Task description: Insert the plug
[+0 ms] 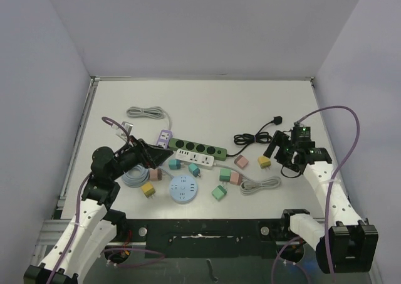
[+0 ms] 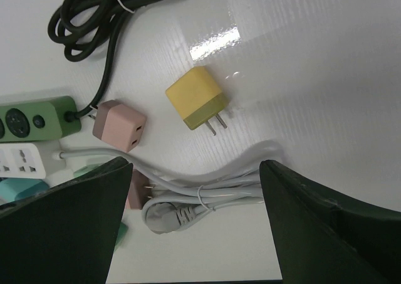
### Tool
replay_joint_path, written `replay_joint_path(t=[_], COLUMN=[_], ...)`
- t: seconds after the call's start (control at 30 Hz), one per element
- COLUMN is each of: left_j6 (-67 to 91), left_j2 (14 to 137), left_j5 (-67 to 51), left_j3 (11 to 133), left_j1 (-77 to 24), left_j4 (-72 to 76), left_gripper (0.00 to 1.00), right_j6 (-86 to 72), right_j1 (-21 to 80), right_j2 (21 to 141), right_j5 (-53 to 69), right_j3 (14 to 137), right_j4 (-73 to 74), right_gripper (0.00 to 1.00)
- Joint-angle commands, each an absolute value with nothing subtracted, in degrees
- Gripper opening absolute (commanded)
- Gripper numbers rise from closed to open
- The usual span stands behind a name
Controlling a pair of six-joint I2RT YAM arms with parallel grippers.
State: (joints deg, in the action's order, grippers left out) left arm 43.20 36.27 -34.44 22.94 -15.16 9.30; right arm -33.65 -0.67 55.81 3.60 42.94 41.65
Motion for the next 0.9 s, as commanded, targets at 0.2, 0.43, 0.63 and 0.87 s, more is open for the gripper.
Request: replay_joint_path(t=[0.2,0.43,0.63,0.87], left_j6=[45.29,45.35,45.19,46.01], left_j2=[36.11,40.68,43.52,45.79], left_j5=[-33.51,-32.78,-31.78,-31.18], left_j3=[24.26,24.52,24.2,24.61], left_j1=[-15.8,-15.99,-16.33,-17.04], left_j4=[12.29,13.45,14.74,16.48], left_gripper=[0.76,0.75,0.75,0.75], right_j6=[-31.6,-28.08,-26.38,-25.49], right_j1=[6.37,7.24,8.64,9.07], right_j2=[69.36,77.84,82.59,83.48], right_j5=[-6.97,-6.57,-6.55,-7.64], right_j3=[43.34,46.5,47.72,46.83], right_j4=[33.37,32.06,31.38,29.62], right_gripper=[0.84,0.8,0.75,0.58])
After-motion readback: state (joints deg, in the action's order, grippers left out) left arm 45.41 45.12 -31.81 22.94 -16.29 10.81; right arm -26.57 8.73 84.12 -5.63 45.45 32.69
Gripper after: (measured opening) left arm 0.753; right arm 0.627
